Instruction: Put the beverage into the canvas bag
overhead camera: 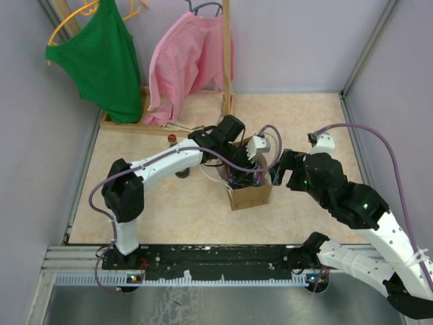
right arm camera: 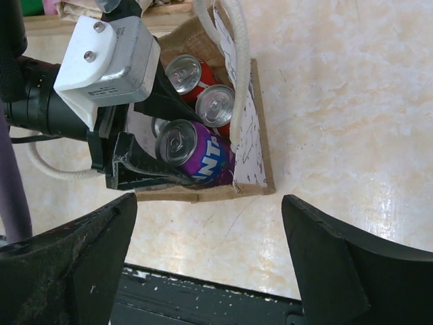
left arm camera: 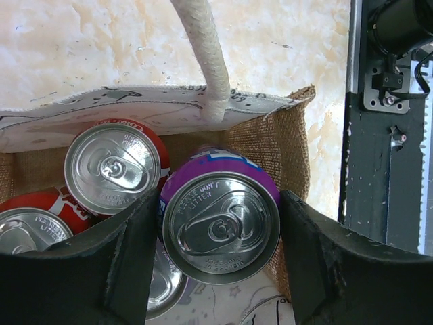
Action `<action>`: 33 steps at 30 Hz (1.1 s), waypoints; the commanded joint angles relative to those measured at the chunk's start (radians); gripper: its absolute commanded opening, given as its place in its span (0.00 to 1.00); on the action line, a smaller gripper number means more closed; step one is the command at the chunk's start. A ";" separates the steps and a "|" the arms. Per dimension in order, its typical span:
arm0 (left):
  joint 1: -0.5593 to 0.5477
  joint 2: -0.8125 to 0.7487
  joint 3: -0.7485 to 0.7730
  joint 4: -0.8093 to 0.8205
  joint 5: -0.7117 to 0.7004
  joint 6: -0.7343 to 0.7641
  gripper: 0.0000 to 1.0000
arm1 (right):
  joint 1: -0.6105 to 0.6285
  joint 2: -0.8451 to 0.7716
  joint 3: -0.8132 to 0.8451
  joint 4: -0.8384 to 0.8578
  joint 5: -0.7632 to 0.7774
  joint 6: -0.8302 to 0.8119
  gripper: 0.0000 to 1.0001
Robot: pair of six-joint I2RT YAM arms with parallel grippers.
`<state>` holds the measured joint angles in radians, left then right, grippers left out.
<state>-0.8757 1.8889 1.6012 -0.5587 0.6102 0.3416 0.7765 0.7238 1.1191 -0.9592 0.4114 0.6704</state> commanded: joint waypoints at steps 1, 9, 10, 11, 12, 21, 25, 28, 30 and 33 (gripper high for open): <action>-0.006 -0.009 0.054 0.009 0.020 -0.009 0.00 | -0.001 -0.006 -0.011 0.018 0.033 0.018 0.88; -0.027 0.012 0.030 0.006 0.012 -0.011 0.00 | -0.002 0.012 -0.014 0.035 0.029 0.013 0.88; -0.032 0.017 0.030 0.008 0.010 -0.013 0.00 | -0.002 0.014 -0.014 0.034 0.029 0.012 0.88; -0.034 0.022 0.028 0.010 0.010 -0.019 0.00 | -0.001 0.015 -0.014 0.034 0.027 0.012 0.88; -0.038 0.027 0.028 0.014 0.008 -0.023 0.00 | -0.002 0.017 -0.013 0.035 0.027 0.012 0.88; -0.048 0.064 0.031 0.054 -0.026 -0.061 0.00 | -0.002 0.011 -0.007 0.014 0.034 0.014 0.88; -0.056 0.077 0.027 0.065 -0.044 -0.065 0.00 | -0.002 0.008 -0.006 0.012 0.035 0.017 0.88; -0.064 0.081 0.023 0.066 -0.058 -0.063 0.00 | -0.001 0.008 -0.008 0.011 0.034 0.017 0.88; -0.071 0.082 0.018 0.066 -0.063 -0.059 0.00 | -0.002 0.007 -0.008 0.011 0.035 0.018 0.88; -0.076 0.082 0.009 0.066 -0.065 -0.058 0.00 | -0.002 0.004 -0.009 0.010 0.035 0.018 0.88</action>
<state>-0.9253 1.9568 1.6073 -0.5243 0.5339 0.2924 0.7757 0.7334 1.1038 -0.9970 0.4446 0.6758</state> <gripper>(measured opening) 0.702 0.876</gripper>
